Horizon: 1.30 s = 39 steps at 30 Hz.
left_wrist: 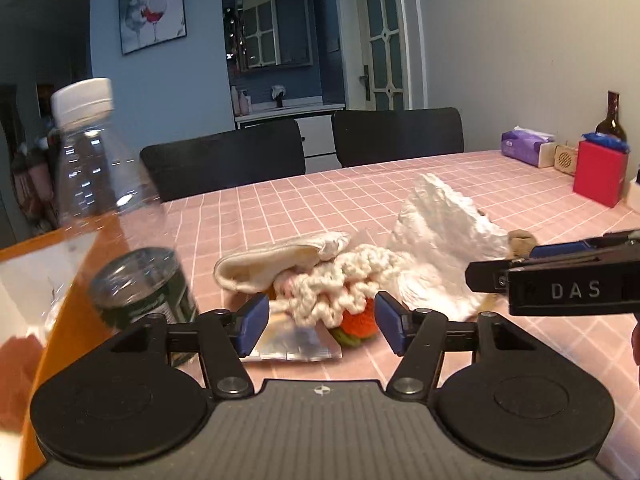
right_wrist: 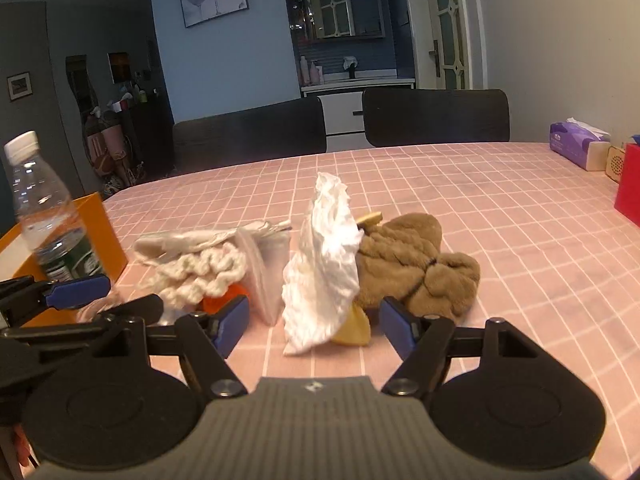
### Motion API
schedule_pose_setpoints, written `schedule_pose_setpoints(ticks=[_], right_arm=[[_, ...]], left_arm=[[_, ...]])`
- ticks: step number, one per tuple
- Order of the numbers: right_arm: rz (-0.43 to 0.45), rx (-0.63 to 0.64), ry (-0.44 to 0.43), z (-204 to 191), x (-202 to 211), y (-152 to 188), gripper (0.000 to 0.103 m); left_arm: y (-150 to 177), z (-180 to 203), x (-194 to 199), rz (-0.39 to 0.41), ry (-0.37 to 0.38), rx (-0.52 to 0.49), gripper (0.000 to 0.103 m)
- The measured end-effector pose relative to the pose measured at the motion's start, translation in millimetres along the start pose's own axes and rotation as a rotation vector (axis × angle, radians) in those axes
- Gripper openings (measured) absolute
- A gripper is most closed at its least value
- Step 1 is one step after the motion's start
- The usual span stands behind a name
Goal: Organize soft objects
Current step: 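Withdraw both tools from the box back toward the table items, then grasp the pink crocheted item with the left tool while the right tool grasps the white tissue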
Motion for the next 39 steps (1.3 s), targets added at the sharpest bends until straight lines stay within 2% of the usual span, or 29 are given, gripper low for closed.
schedule_pose_setpoints(ticks=[5, 9, 11, 12, 14, 15, 16, 17, 20, 23, 29, 33, 35, 39], right_arm=[[-0.015, -0.005, -0.015, 0.6, -15.3, -5.8, 0.066], [-0.033, 0.009, -0.016, -0.3, -24.4, -5.8, 0.054], [-0.032, 0.016, -0.015, -1.1, -25.1, -6.0, 0.048], [-0.030, 0.023, -0.014, -1.3, -24.8, -6.2, 0.042], [-0.024, 0.034, -0.008, -1.1, -23.6, -6.5, 0.030], [-0.023, 0.037, -0.007, -0.9, -23.0, -6.7, 0.023], [-0.022, 0.038, -0.008, -0.6, -22.3, -6.8, 0.014], [-0.021, 0.036, -0.009, -0.1, -21.4, -7.2, 0.010], [-0.002, 0.036, -0.013, -0.4, -15.1, -12.3, 0.004], [0.028, 0.046, -0.023, -4.1, -1.4, -20.8, 0.003], [0.072, 0.067, -0.049, -11.8, 36.9, -24.7, 0.003], [0.057, 0.046, -0.114, -15.2, 62.9, -11.1, 0.003], [0.050, 0.035, -0.147, -17.6, 75.5, -1.5, 0.003], [0.029, 0.046, -0.158, -21.7, 94.1, 23.9, 0.003]], left_arm=[[5.1, 10.6, -17.9, -0.005, -0.025, -0.113, 0.072], [3.9, 15.7, -27.7, -0.001, -0.050, -0.164, 0.071], [2.7, 16.1, -29.4, -0.002, -0.044, -0.160, 0.052], [1.4, 16.0, -28.6, 0.007, -0.034, -0.151, 0.048], [-0.2, 17.4, -24.7, 0.024, -0.030, -0.141, 0.030], [-1.4, 18.2, -22.6, 0.036, -0.031, -0.142, 0.027], [-2.4, 19.1, -19.9, 0.050, -0.032, -0.143, 0.020], [-4.4, 20.1, -18.0, 0.061, -0.032, -0.144, 0.004], [-12.1, 19.8, -7.7, 0.103, -0.049, -0.148, 0.003], [-21.0, 20.7, 6.1, 0.133, -0.038, -0.149, 0.003], [-19.7, 20.7, 32.2, 0.144, -0.027, -0.138, 0.003], [-15.6, 22.6, 66.8, 0.176, -0.003, -0.121, 0.002], [-7.4, 24.6, 80.3, 0.166, 0.012, -0.117, 0.000], [15.9, 25.3, 95.8, 0.123, 0.038, -0.110, 0.000]])
Point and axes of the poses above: each gripper's, at about its wrist camera, not at the fingertips, and x roughly against the way its jaws point, z to its right, y to its underside, the point moved 9 cm from there along -x, roughly the way its jaws point, and after that the axes turned 5 degrees about -z, right-handed, at the moved point
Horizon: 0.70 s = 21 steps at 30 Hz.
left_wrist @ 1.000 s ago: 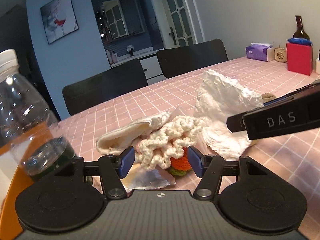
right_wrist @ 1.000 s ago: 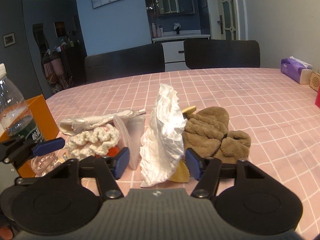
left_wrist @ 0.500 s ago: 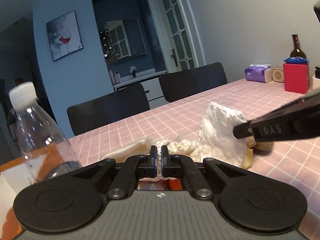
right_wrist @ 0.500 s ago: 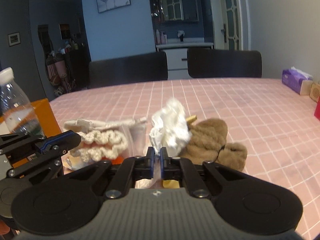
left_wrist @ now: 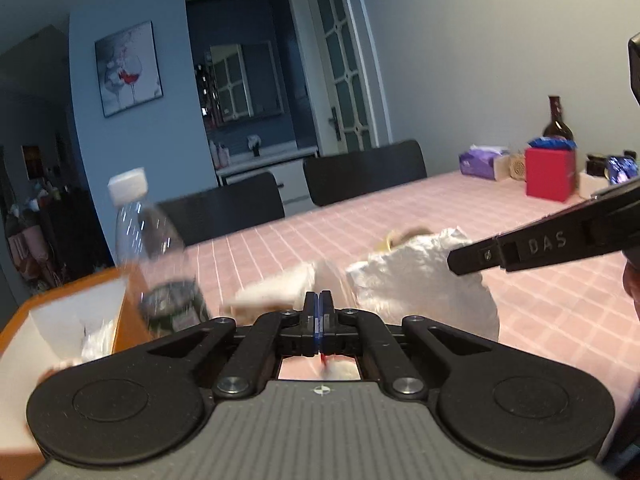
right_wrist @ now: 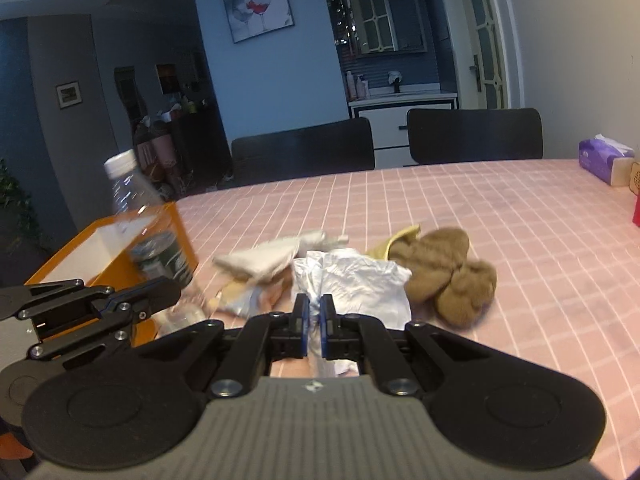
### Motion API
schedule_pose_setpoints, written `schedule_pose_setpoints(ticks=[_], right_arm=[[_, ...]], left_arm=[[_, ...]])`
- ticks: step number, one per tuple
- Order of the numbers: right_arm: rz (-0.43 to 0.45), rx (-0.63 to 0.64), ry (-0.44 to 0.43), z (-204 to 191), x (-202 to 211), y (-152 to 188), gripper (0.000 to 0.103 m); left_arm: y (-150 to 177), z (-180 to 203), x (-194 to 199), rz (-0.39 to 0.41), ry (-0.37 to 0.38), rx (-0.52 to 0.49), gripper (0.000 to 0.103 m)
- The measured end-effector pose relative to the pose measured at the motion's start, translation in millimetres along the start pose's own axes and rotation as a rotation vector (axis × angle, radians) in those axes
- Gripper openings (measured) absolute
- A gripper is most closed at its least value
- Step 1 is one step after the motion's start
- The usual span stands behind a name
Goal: Organize soft objects
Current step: 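Grasp the pink crocheted item with the left tool while the right tool grasps the white tissue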
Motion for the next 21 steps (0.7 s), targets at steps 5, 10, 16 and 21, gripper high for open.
schedule_pose_setpoints(ticks=[5, 10, 16, 21], right_arm=[[-0.054, 0.012, 0.020, -2.3, 8.6, 35.0, 0.003], [-0.120, 0.016, 0.051, 2.5, -0.1, 58.9, 0.007], [-0.119, 0.045, 0.081, 2.6, 3.6, 59.3, 0.019], [-0.062, 0.075, 0.099, -0.6, 13.9, 44.3, 0.053]], left_arm=[[34.1, -1.3, 6.4, -0.102, 0.037, 0.055, 0.000], [60.1, -7.7, 8.5, -0.189, 0.069, 0.137, 0.005], [70.3, -8.8, 17.2, -0.253, 0.115, 0.206, 0.064], [86.8, -19.0, 6.1, -0.353, 0.113, 0.374, 0.075]])
Point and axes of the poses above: each gripper's, at about its wrist camera, not at the fingertips, and x roughly against the way its jaws point, z to its right, y to its underside, the point moved 9 cm from there along -x, roughly the way its jaws point, and after that the axes turned 5 degrees about -z, right-handed, at the moved point
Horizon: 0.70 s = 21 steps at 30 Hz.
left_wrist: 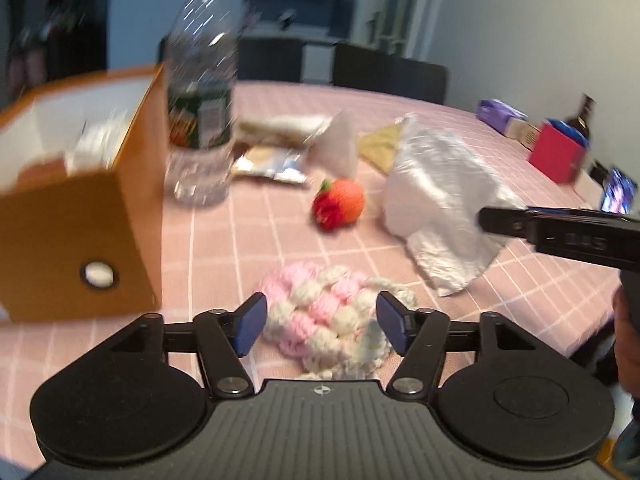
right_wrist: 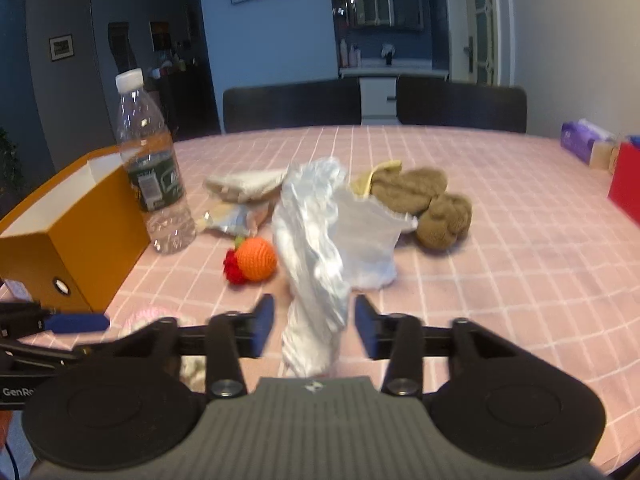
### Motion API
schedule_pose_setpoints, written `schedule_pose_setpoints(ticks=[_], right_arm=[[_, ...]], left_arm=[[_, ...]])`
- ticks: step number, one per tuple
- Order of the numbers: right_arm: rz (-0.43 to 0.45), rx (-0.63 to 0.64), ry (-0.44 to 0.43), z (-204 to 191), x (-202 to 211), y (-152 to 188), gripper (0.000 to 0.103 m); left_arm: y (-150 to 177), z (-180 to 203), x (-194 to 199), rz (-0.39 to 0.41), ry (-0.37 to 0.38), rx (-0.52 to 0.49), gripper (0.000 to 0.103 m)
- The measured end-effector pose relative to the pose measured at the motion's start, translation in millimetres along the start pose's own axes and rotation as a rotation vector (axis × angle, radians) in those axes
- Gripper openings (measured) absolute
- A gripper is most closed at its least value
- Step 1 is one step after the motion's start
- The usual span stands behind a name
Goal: Organize soft objects
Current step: 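Grasp the pink crocheted item with the left tool while the right tool grasps the white tissue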
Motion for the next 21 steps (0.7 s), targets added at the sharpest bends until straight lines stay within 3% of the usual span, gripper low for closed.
schedule_pose_setpoints(ticks=[6, 9, 12, 17, 21], right_arm=[[0.037, 0.048, 0.039, -2.2, -2.2, -18.7, 0.070], [0.049, 0.071, 0.054, -5.2, -6.5, -25.6, 0.076], [0.057, 0.074, 0.065, -7.3, -11.0, -31.4, 0.077], [0.055, 0.092, 0.059, -10.5, -21.9, -35.0, 0.077], [0.020, 0.033, 0.089, 4.1, -40.8, -33.8, 0.077]], left_arm=[[3.9, -5.1, -23.4, -0.095, 0.005, 0.125, 0.076], [-0.1, -1.5, -32.7, -0.107, -0.003, 0.123, 0.077], [-5.4, 6.5, -39.5, -0.109, -0.002, 0.099, 0.075], [-14.4, 17.9, -45.9, -0.108, 0.002, 0.047, 0.056], [-22.2, 19.6, -51.6, -0.115, -0.004, 0.028, 0.055]])
Point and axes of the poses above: each gripper's, at about its wrist camera, not at the fingertips, and x roughly against the way its jaws point, z to its right, y to its underside, the point moved 9 cm from there along -x, roughly the way its jaws point, and after that the axes turned 5 degrees about -z, right-handed, at the moved point
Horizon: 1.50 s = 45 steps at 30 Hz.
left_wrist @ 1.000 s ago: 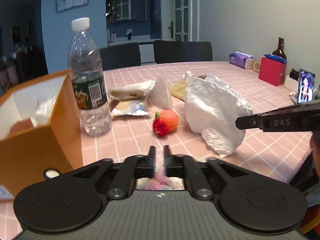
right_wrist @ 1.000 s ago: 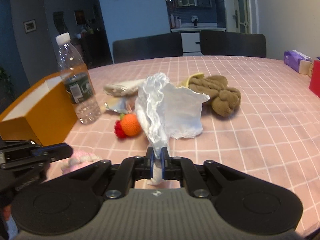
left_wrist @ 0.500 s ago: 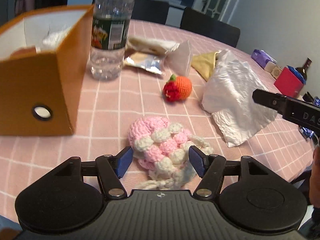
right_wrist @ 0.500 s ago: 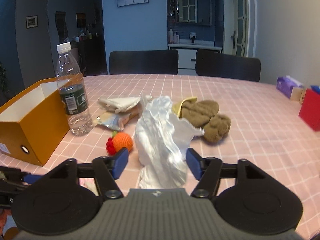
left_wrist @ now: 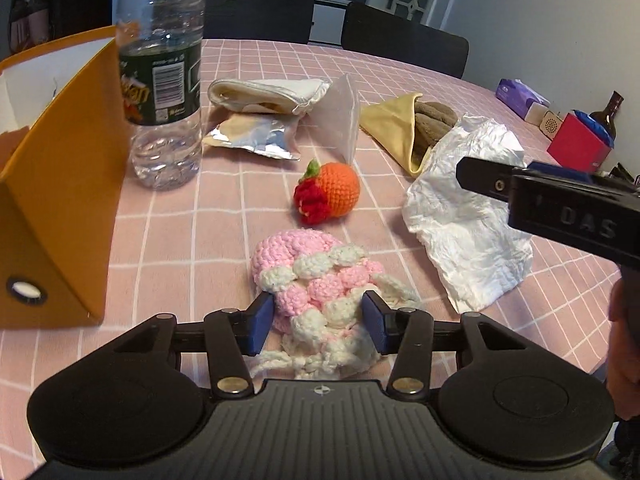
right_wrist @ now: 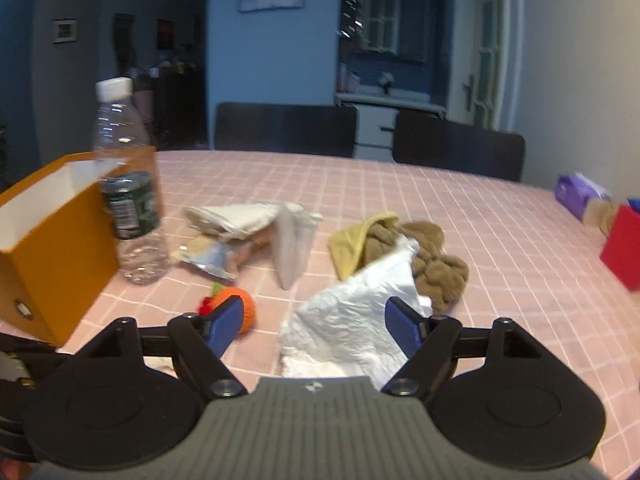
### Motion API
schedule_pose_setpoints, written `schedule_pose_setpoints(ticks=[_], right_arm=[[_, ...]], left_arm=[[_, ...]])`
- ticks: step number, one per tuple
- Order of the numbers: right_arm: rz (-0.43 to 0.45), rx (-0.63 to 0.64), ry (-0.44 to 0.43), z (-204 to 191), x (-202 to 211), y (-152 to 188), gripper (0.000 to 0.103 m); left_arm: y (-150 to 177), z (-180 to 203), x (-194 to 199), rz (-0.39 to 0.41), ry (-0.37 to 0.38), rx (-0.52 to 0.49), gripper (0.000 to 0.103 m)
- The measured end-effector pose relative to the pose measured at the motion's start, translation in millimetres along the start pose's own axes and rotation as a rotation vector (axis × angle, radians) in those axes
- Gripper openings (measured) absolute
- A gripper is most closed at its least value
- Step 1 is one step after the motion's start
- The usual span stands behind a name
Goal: Organize soft objects
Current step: 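Grasp the pink crocheted item with the left tool while the right tool grasps the white tissue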
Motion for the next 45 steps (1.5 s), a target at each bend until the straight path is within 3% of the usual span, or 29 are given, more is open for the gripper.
schedule_pose_setpoints(ticks=[2, 4, 7, 20, 23, 26, 29, 31, 35, 37, 45], right_arm=[[-0.021, -0.047, 0.007, 7.9, -9.8, 0.4, 0.078], [-0.043, -0.118, 0.012, 16.6, -19.0, -0.9, 0.087], [-0.087, -0.208, -0.007, 23.0, -36.2, -0.7, 0.089], [-0.203, -0.268, -0.013, 23.5, -84.4, 19.2, 0.075], [-0.207, -0.228, 0.002, 22.6, -86.8, 20.7, 0.068], [-0.202, -0.153, 0.037, 19.6, -87.5, 23.4, 0.053], [-0.192, -0.118, 0.055, 21.5, -83.4, 25.3, 0.034], [-0.195, -0.126, 0.045, 23.8, -80.2, 25.5, 0.016], [-0.173, -0.133, 0.024, 24.1, -64.6, 22.2, 0.011], [-0.152, -0.128, 0.013, 21.3, -53.9, 19.4, 0.010], [-0.058, -0.088, -0.026, 7.3, -5.4, 5.8, 0.010]], left_arm=[[-2.5, 0.6, -1.5, -0.002, 0.000, -0.012, 0.055], [-4.3, 0.8, -2.8, -0.006, 0.000, -0.018, 0.055], [-7.8, 0.7, -5.5, -0.010, 0.003, -0.020, 0.055], [-11.6, -0.5, -9.3, -0.018, 0.015, -0.019, 0.055], [-11.4, -0.5, -9.4, -0.016, 0.013, -0.020, 0.056], [-11.5, -0.1, -10.6, -0.013, 0.008, -0.027, 0.055], [-11.1, 0.9, -10.6, 0.000, 0.003, -0.038, 0.050], [-10.7, 2.6, -8.0, 0.020, 0.000, -0.050, 0.045], [-10.0, 1.8, 0.4, 0.069, -0.007, -0.058, 0.030], [-9.5, 1.2, 6.0, 0.088, 0.003, -0.058, 0.027], [-8.0, 4.2, 42.0, 0.188, 0.014, -0.065, 0.025]])
Point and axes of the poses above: each gripper's, at about its wrist camera, not at the fingertips, and x roughly against the way its jaws point, z to its right, y to its underside, the point moved 9 cm from there along -x, roughly the way its jaws point, and after that the axes turned 5 degrees about -z, right-handed, at the moved point
